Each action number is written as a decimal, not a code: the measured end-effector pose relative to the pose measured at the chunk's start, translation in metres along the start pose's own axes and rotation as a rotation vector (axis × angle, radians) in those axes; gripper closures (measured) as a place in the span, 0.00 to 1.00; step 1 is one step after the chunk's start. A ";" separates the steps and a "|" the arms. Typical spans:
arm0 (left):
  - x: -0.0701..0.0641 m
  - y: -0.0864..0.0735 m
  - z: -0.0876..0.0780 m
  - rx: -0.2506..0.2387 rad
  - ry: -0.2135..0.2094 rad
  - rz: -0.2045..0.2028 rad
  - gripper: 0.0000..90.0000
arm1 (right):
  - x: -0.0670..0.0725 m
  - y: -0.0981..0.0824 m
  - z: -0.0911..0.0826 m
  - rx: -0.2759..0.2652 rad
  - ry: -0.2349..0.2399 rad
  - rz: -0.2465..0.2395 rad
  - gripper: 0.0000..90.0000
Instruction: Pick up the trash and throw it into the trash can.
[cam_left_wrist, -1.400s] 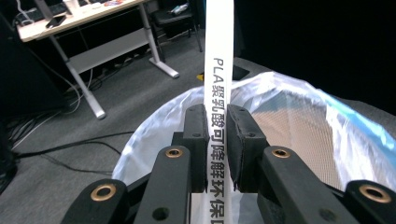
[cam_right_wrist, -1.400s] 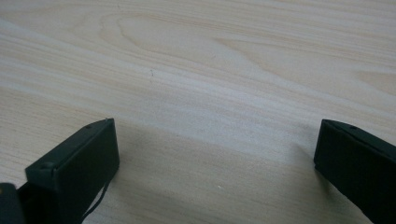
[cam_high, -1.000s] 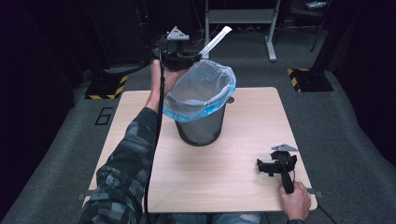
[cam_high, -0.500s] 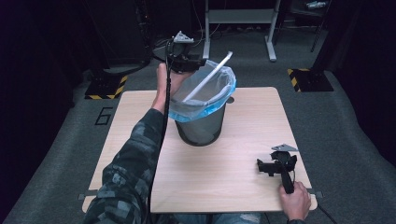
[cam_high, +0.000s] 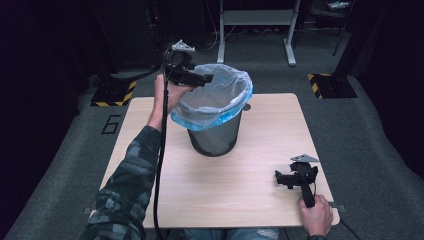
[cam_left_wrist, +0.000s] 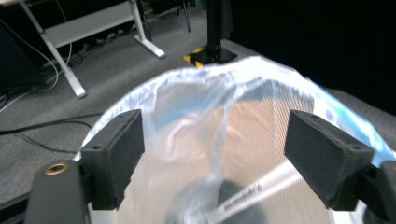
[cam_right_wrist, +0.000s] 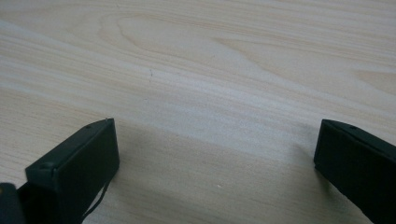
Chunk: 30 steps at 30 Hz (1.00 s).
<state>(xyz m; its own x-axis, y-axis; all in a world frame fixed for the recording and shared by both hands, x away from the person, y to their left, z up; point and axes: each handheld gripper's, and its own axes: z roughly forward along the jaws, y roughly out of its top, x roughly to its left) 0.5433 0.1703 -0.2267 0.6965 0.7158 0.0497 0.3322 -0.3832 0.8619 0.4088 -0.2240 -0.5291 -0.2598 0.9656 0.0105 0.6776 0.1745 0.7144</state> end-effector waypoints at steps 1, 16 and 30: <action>0.002 -0.006 -0.005 0.007 -0.004 -0.003 0.18 | 0.000 0.000 0.000 0.000 -0.001 0.002 0.00; 0.005 -0.060 -0.032 0.052 0.025 0.019 0.16 | 0.000 0.000 0.000 -0.001 -0.004 0.002 0.00; 0.005 -0.110 -0.054 0.010 0.049 0.008 0.15 | 0.000 0.000 0.000 -0.001 -0.005 0.002 0.00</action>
<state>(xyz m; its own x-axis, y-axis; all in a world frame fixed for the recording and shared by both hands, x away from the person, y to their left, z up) 0.4761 0.2480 -0.2939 0.6676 0.7400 0.0817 0.3327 -0.3947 0.8565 0.4089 -0.2240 -0.5291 -0.2547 0.9670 0.0088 0.6774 0.1719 0.7153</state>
